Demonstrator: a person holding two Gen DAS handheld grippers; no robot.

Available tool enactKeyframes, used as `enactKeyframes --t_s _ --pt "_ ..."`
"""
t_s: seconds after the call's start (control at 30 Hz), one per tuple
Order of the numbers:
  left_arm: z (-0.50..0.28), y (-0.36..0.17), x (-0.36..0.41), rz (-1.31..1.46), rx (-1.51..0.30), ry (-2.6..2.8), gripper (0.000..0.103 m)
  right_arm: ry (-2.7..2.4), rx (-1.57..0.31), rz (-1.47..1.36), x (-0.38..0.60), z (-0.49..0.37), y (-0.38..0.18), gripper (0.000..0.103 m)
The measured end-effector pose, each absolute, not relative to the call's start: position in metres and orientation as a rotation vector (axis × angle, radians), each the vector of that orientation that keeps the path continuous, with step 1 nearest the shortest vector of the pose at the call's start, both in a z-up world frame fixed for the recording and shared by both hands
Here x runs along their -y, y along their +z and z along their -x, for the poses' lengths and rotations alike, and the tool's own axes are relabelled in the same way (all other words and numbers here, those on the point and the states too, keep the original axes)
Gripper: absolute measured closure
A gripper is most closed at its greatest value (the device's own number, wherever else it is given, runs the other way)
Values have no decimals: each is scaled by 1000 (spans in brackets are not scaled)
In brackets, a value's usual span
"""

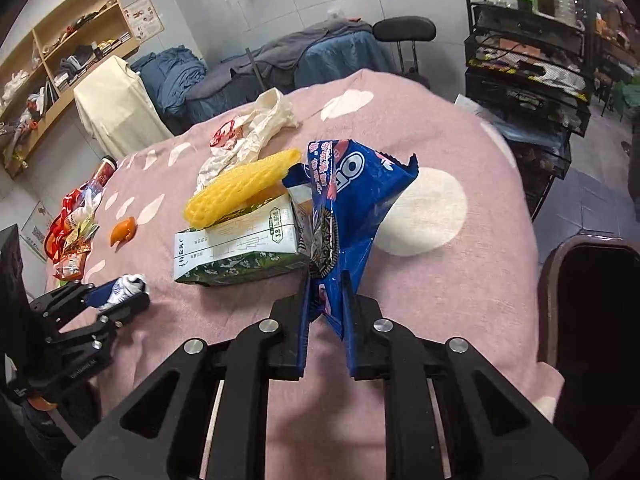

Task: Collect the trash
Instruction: 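Grasp the crumpled white wrapper with the left tool while the right tool grasps the blue Oreo bag, then carry both items over the black bin and open both tools to drop them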

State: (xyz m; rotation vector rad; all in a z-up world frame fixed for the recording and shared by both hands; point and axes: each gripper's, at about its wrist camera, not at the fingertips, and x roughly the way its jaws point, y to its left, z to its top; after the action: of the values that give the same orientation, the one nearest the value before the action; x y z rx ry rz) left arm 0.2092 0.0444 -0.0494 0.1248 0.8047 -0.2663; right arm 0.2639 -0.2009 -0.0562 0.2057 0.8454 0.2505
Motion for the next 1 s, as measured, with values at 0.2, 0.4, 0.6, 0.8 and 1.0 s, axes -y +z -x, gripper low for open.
enactKeyframes --t_s 0.2,0.4,0.6,0.8,1.0 --pt "-192 -39 -48 -32 -761 -267 68 228 -793 -192 210 -237 -46 88" --pt "-177 -34 -40 14 -740 -298 68 214 -764 -214 229 -213 -38 88" --pt "-168 -30 -27 35 -732 -333 68 180 -746 -237 247 -192 -37 88" --pt "-161 -26 -7 49 -721 -373 68 125 -736 -259 270 -178 -41 88" --pt "-155 -23 19 33 -717 -422 67 54 -727 -266 294 -166 -44 88"
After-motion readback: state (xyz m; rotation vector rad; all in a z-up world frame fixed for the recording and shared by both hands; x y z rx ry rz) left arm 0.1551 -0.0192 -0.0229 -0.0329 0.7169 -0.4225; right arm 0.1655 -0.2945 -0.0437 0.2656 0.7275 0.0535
